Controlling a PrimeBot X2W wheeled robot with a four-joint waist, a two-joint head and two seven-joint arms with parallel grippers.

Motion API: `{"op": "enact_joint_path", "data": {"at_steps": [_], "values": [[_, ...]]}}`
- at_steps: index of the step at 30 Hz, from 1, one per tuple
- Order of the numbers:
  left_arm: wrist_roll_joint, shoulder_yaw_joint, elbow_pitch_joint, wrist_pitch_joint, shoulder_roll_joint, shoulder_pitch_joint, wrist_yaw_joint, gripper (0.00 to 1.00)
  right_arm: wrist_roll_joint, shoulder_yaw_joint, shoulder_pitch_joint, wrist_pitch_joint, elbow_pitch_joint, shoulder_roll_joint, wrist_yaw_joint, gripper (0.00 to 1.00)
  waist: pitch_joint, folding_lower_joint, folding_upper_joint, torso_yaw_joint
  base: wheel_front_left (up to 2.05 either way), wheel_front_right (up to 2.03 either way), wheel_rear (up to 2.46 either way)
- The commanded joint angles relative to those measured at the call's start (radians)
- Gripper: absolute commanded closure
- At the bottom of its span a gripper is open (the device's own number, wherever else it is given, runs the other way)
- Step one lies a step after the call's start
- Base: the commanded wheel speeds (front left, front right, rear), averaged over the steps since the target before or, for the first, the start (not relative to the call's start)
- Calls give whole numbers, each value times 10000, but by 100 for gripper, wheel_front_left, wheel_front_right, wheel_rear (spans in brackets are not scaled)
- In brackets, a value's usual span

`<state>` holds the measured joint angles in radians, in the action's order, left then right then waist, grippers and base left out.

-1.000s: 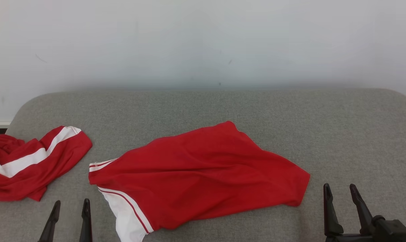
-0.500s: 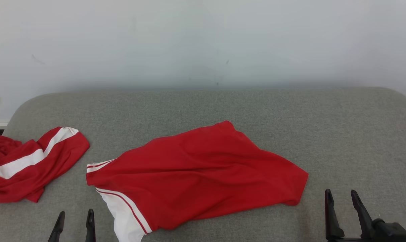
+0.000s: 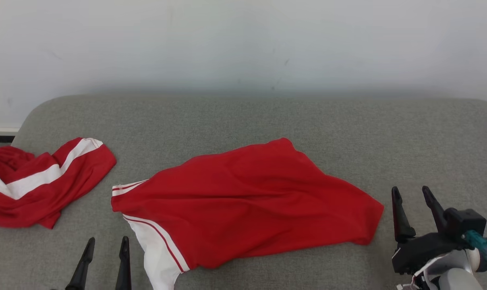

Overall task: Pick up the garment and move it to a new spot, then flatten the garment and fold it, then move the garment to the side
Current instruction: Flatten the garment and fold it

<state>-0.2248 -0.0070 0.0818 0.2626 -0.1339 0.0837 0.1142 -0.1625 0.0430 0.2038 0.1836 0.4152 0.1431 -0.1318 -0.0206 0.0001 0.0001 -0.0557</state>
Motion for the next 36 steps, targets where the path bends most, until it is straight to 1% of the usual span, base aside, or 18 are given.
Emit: {"op": "enact_joint_path", "data": {"at_steps": [1,8,18,19,20,21,24,27,31,36], "values": [[65,-27,21,35,39,-118,9,0,-61,-13,164,-47,131,71,22,0,-213,-1,-1,-196,0,0,0],[174,-269,112,35,181,-491,77,0,-172,-24,1075,-186,2015,363,22,0,-604,-1,-1,-605,0,0,0],[243,-376,246,33,245,-831,151,0,-441,-208,2145,32,4880,410,22,0,-910,-1,-1,-948,0,0,0],[243,-375,262,35,247,-851,156,0,-541,-263,2209,48,5076,348,22,17,-907,-1,-1,-967,0,0,0],[242,-365,285,33,249,-863,160,0,-576,-305,2263,111,5227,333,22,61,-895,-1,-1,-978,0,0,0],[240,-356,302,35,249,-864,162,0,-620,-346,2316,159,5361,336,22,100,-882,-1,-1,-979,0,0,0],[237,-291,366,33,245,-836,170,0,-805,-397,2514,422,5571,402,22,100,-808,-1,-1,-918,0,0,0],[238,-213,432,33,238,-707,174,0,-921,-508,2670,663,5466,599,22,100,-637,-1,-1,-817,0,0,0],[231,-177,472,35,250,-624,147,0,-1011,-514,2669,775,5102,834,22,100,-469,-1,-1,-724,0,0,0],[193,-77,495,33,294,-461,153,0,-1061,-435,2467,819,4155,1368,22,100,-224,-1,-1,-532,0,0,0]]}}
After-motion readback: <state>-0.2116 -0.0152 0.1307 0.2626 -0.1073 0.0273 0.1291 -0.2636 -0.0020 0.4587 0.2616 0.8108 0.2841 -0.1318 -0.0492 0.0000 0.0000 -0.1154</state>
